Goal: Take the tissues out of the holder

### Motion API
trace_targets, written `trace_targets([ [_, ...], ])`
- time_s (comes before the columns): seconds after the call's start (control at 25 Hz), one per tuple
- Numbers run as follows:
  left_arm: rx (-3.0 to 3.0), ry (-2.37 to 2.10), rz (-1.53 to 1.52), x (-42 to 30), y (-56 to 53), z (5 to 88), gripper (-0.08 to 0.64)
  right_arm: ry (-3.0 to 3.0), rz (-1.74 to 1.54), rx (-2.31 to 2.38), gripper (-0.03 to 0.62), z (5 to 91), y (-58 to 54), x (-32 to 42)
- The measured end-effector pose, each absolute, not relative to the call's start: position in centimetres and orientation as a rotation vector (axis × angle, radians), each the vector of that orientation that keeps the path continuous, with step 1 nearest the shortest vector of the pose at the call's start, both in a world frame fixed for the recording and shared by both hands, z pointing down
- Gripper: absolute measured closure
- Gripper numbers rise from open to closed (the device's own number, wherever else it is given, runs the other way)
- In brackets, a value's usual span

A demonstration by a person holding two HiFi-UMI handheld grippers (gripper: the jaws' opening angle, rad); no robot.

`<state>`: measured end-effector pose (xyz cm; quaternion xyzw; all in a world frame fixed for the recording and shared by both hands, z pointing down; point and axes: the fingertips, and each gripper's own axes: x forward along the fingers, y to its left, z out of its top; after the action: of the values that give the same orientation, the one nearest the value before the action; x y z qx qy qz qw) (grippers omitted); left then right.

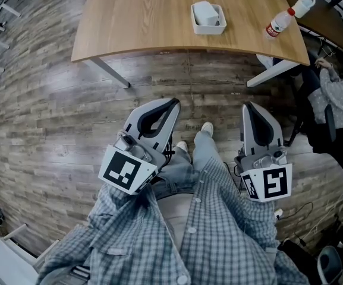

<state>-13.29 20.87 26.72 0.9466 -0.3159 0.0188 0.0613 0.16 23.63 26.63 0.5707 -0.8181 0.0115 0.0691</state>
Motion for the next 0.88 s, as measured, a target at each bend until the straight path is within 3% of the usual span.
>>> trace_targets([
  [0.88, 2.788, -1.121, 0.089, -11.2, 16.2, 26.7, 0.554, -2.517, 0.077, 1.655, 0.581, 27.4, 17.2, 4.5],
])
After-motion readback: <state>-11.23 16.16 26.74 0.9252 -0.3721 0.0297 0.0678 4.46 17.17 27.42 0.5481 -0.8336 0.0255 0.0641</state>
